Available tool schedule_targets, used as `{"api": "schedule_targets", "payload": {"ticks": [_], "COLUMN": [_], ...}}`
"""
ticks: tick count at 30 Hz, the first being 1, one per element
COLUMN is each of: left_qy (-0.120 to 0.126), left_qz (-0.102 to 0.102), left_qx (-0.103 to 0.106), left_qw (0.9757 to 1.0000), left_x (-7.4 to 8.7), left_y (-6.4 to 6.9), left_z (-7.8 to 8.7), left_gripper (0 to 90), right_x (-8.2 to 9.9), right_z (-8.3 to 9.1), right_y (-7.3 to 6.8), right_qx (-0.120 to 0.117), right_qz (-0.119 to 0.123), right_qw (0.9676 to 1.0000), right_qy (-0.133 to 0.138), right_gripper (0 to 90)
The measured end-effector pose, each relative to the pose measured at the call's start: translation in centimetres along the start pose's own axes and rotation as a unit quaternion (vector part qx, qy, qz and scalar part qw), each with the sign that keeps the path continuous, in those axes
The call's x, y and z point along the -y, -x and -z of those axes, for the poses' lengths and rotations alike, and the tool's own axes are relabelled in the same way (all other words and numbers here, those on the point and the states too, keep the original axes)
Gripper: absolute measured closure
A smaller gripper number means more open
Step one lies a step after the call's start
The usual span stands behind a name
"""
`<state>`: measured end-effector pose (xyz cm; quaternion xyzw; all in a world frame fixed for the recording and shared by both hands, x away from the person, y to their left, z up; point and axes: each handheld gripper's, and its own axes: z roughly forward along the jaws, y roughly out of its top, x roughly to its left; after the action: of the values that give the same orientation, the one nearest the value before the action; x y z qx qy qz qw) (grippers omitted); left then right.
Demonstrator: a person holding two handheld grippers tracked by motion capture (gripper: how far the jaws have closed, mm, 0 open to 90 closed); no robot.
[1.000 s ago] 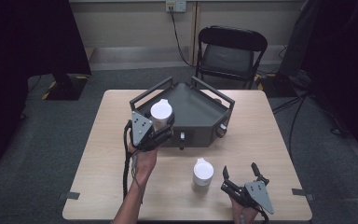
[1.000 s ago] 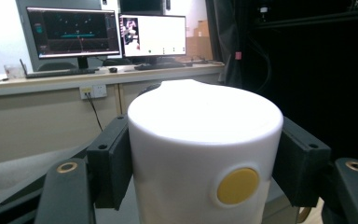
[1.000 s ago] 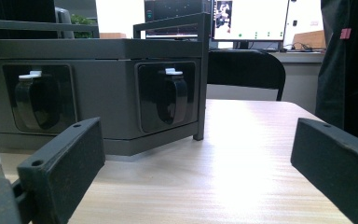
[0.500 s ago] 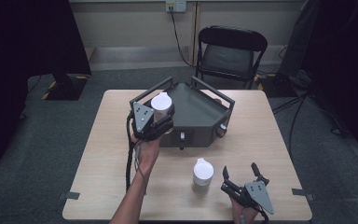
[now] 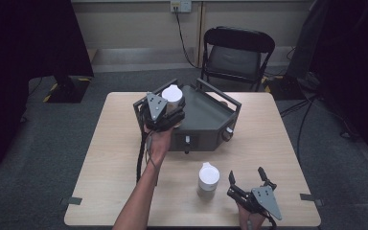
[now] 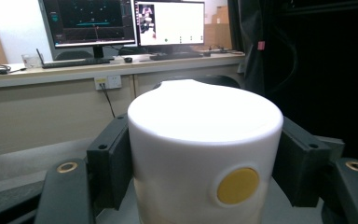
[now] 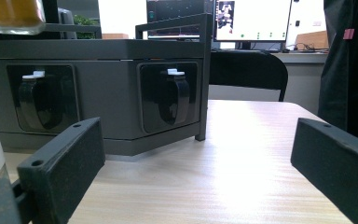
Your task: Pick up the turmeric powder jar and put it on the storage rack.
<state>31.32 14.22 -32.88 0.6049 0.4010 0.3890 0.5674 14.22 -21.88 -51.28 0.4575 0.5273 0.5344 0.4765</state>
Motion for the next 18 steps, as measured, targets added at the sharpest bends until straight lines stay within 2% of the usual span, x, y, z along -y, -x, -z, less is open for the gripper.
{"api": "schedule_targets", "payload": {"ticks": [4, 18], "left_qy": [-0.007, -0.030], "left_qz": [0.008, 0.015], "left_qx": [-0.011, -0.015], "left_qw": [0.9999, 0.9993], "left_x": [0.1, 0.6], "left_y": [0.1, 0.0], "left_z": [-0.5, -1.2], "left_gripper": [30.8, 30.8], "right_x": [0.0, 0.0], "right_z": [0.0, 0.0], "right_y": [0.0, 0.0], "right_qx": [0.000, -0.001], "right_qz": [0.000, 0.000], "right_qw": [1.0000, 1.0000], "right_qy": [0.000, 0.000], "right_gripper": [1.2, 1.2]}}
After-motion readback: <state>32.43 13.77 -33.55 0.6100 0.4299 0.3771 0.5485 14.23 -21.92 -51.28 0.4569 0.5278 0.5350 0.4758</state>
